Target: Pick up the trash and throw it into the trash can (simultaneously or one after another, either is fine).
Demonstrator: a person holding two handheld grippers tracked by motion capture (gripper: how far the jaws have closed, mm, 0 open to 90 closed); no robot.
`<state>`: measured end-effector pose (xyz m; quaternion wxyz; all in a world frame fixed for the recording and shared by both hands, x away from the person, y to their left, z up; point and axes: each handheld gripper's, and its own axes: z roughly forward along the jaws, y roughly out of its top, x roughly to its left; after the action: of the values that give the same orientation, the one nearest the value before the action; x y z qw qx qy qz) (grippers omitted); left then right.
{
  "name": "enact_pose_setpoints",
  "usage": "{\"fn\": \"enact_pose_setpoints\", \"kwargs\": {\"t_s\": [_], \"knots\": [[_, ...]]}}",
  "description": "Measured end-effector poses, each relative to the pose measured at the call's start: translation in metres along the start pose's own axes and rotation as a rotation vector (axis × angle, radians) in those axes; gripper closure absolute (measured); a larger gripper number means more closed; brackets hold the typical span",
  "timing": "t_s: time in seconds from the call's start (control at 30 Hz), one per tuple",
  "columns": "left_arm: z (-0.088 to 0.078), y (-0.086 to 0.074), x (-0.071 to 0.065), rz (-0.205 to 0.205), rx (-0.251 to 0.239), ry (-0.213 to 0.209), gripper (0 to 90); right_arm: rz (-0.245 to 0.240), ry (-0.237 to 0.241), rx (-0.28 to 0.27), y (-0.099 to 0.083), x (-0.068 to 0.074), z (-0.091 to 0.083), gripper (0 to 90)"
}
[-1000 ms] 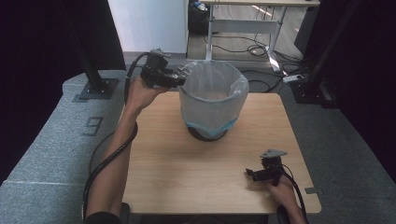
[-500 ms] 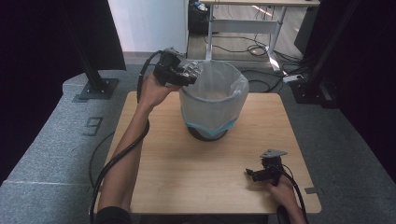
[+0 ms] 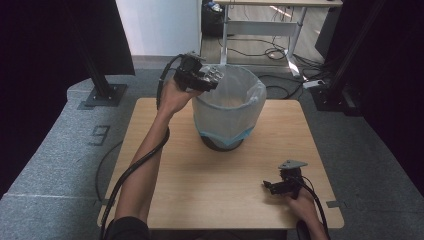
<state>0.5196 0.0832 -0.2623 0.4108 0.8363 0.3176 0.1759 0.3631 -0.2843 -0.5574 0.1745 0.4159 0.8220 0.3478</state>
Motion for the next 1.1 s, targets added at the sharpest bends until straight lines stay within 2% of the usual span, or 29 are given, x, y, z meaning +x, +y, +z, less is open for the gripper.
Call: {"fn": "enact_pose_setpoints", "kwargs": {"t_s": [0.2,0.6,0.73,0.87,1.03,1.1], "knots": [[0.012,0.004,-0.004,0.016,0.007,0.01,34.0,0.0,0.0,0.0,0.0,0.0,0.0,0.0],[0.042,-0.002,-0.002,-0.003,0.049,0.021,33.1,-0.001,0.0,0.0,0.0,0.0,0.0,0.0],[0.05,-0.003,-0.002,-0.014,0.058,0.034,14.9,-0.001,0.0,0.0,0.0,0.0,0.0,0.0],[0.05,-0.004,-0.003,-0.006,0.07,0.031,3.7,-0.001,0.0,0.0,0.0,0.0,0.0,0.0],[0.042,-0.005,-0.005,0.005,0.07,0.01,0.0,-0.003,0.003,-0.001,0.0,0.0,0.0,0.0],[0.037,-0.005,-0.005,0.013,0.071,0.014,0.0,-0.003,0.002,-0.001,0.0,0.0,0.0,0.0]]}}
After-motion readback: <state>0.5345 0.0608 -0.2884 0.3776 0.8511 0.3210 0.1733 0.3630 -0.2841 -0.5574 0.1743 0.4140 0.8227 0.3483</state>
